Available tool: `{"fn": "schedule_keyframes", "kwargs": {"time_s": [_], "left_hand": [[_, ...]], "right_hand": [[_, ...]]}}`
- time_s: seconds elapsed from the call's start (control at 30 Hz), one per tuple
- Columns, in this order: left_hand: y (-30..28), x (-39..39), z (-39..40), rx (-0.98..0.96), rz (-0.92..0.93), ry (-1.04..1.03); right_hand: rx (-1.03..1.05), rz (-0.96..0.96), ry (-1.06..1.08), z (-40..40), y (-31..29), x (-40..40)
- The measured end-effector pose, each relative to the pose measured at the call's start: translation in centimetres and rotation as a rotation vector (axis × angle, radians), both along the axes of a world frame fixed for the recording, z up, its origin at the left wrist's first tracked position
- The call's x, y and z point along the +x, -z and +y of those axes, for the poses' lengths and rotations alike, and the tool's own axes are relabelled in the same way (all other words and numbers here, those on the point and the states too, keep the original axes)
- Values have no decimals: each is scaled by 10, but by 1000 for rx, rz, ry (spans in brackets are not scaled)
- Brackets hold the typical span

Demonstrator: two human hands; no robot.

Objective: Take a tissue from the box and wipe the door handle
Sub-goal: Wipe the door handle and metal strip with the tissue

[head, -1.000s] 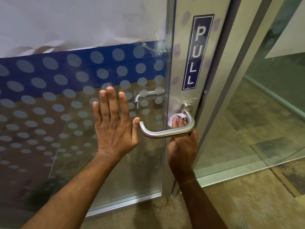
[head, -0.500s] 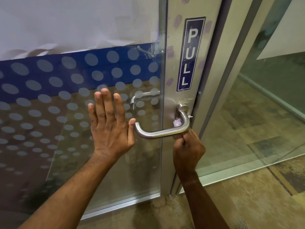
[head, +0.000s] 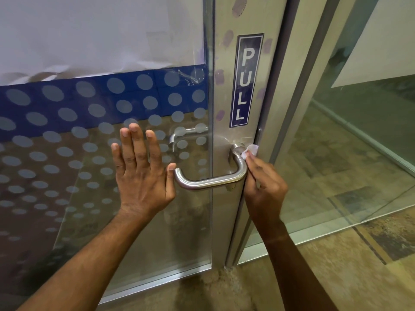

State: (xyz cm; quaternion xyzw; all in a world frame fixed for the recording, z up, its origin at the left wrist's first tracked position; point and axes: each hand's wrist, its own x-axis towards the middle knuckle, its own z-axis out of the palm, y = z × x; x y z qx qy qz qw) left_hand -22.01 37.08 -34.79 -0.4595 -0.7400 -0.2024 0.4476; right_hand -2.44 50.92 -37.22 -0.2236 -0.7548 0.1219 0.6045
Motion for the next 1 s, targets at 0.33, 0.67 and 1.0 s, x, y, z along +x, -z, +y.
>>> {"fn": "schedule_keyframes", "kwargs": {"time_s": [0.33,0.67,1.0], "left_hand": [[-1,2,-2,-21,-10,-4],[-1,2,-3,-32,-23,-11],[-1,1,-4,-42,-24,-17]], "right_hand": [[-67,80,8,-7,-11,-11],[-399,93,107,-51,23,-34],[0,-83,86,-53,30,-62]]}}
